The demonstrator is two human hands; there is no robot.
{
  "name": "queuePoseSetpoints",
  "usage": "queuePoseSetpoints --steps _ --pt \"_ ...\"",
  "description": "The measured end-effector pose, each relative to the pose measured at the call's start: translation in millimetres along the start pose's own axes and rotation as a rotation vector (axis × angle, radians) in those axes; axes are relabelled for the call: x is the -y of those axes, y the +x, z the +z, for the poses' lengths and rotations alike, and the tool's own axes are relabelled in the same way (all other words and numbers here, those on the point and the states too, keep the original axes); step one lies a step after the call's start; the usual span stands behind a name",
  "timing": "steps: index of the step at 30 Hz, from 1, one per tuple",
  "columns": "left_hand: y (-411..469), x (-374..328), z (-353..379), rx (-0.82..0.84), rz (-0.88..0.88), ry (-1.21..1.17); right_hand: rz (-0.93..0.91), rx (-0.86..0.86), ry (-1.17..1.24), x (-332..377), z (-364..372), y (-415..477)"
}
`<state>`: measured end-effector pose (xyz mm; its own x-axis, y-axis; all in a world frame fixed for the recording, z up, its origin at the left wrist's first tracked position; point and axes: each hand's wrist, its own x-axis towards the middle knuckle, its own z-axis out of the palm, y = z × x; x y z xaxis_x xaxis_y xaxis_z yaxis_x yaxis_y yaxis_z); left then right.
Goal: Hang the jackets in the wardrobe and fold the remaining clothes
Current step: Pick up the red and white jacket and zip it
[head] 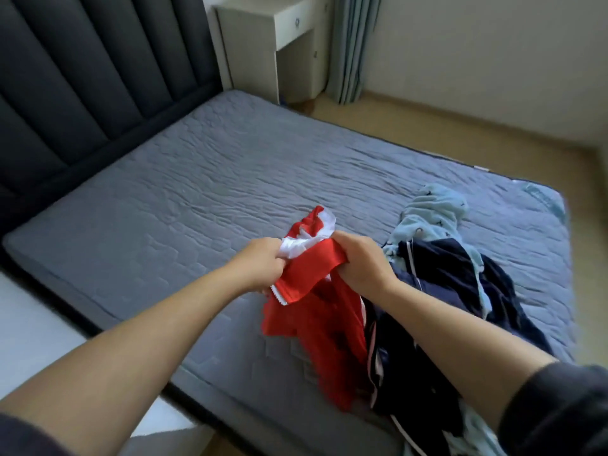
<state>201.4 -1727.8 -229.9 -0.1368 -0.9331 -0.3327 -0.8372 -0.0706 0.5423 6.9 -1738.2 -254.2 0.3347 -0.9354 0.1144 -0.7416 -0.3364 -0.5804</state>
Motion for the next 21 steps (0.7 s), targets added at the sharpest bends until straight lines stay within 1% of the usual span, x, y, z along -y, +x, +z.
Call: queuePoseSetpoints --steps 5,8,10,13,14,16,19,21 --pt "-60 -61 -66 -0.195 0.081 0.063 -0.089 -0.123 -0.026 70 -97 -10" --pt "-93 -95 -102 -0.319 0.108 0.118 -0.151 -0.18 -0.056 107 -150 -16" --pt "-112 -116 -122 -0.374 0.114 0.159 -0.177 -0.208 -0.044 127 -179 -21" --pt "-145 -152 -151 -0.506 0.138 0.158 -0.166 -0.257 0.009 155 -221 -29" --pt "-155 -163 -161 -0.556 0.157 0.11 -0.157 -0.278 0.04 164 -234 -30" --pt "-176 -186 -178 -0.613 0.183 -0.1 -0.16 -0.314 0.111 180 -256 -35" --pt "-204 -216 -198 -0.567 0.215 -0.497 -0.161 -0.306 0.164 199 -283 -46" --pt "-216 -232 -206 -0.549 0.228 -0.62 -0.147 -0.325 0.173 206 -297 -54"
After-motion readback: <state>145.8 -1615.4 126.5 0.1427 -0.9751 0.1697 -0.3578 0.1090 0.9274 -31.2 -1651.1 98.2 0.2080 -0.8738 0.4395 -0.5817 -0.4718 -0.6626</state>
